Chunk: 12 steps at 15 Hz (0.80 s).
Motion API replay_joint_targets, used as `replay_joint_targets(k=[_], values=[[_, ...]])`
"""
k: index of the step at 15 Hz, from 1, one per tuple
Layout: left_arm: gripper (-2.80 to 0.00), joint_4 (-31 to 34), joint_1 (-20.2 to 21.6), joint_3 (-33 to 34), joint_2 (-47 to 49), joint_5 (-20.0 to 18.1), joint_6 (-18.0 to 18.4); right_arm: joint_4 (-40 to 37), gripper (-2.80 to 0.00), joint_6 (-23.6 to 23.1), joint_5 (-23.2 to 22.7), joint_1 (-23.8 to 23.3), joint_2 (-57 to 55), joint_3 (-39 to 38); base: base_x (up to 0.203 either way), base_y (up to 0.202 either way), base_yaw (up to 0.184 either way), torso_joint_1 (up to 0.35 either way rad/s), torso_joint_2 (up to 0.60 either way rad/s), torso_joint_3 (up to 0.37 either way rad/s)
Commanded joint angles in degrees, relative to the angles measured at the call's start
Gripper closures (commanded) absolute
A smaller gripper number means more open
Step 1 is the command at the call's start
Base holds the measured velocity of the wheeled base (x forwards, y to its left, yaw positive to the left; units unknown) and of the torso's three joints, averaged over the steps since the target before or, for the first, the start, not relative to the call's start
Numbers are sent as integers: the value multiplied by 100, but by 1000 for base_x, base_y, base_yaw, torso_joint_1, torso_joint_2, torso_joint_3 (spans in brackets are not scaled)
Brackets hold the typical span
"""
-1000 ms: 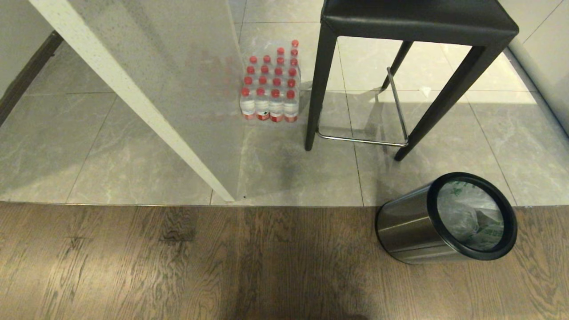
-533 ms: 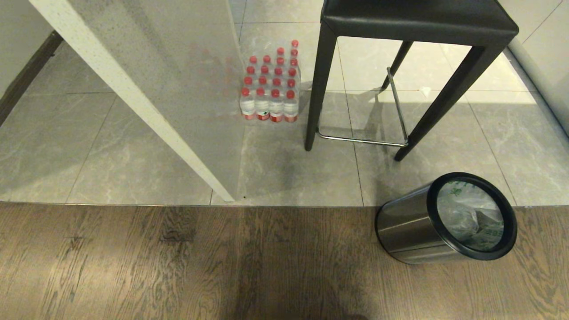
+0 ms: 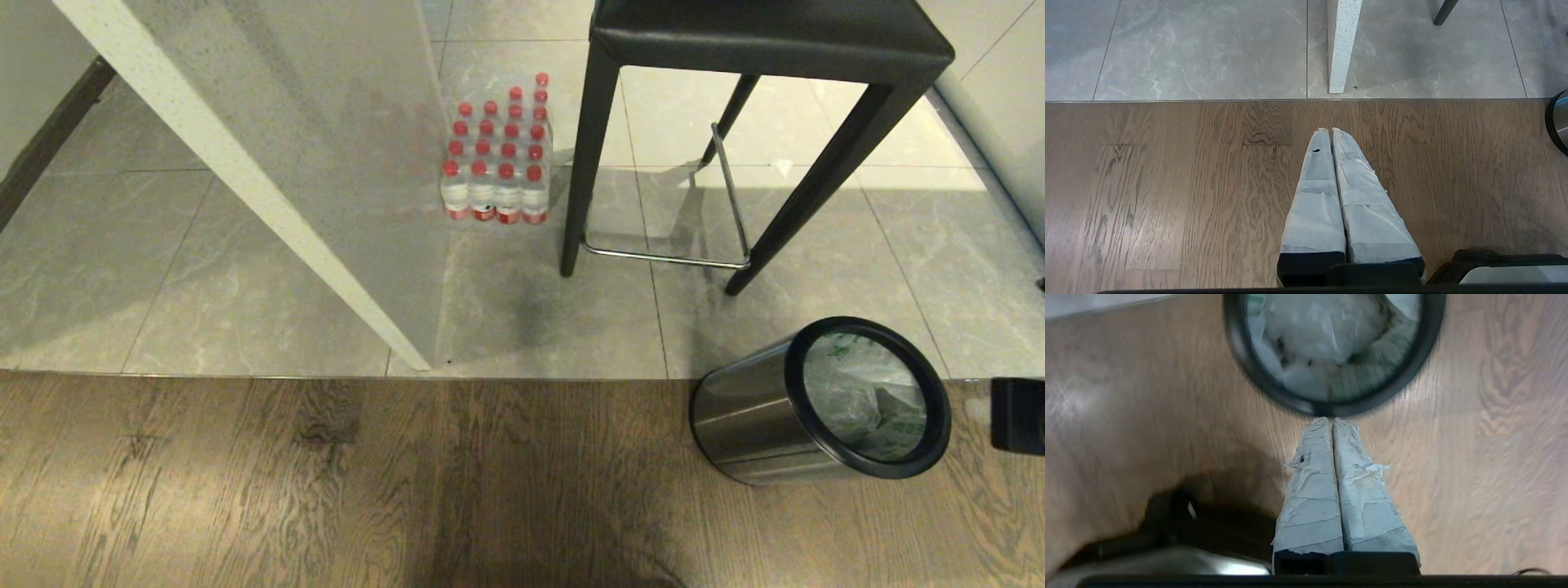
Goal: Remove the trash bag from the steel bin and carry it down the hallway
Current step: Place the outer trash can on the ground
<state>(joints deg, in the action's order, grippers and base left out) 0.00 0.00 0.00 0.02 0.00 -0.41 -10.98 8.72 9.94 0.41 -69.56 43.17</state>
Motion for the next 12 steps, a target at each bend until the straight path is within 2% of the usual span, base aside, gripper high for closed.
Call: replay_joint_targets(k=[1,4,6,9,12], values=[[0,0,0,0,-2,0,-2,343,0,204,83,175,-1149,81,0,0,0,0,0,0],[0,0,0,0,-2,0,-2,937,0,815,368,408,-1814,186,0,0,0,0,0,0],[0,0,0,0,-2,0,-2,1238,0,1190,515,731,-1986,262,0,0,0,0,0,0],[0,0,0,0,-2,0,-2,1246,0,1321,518,816,-2097,229,0,0,0,0,0,0],[0,0,0,0,-2,0,-2,1198,0,1926,502,1002,-2322,233,0,0,0,0,0,0]])
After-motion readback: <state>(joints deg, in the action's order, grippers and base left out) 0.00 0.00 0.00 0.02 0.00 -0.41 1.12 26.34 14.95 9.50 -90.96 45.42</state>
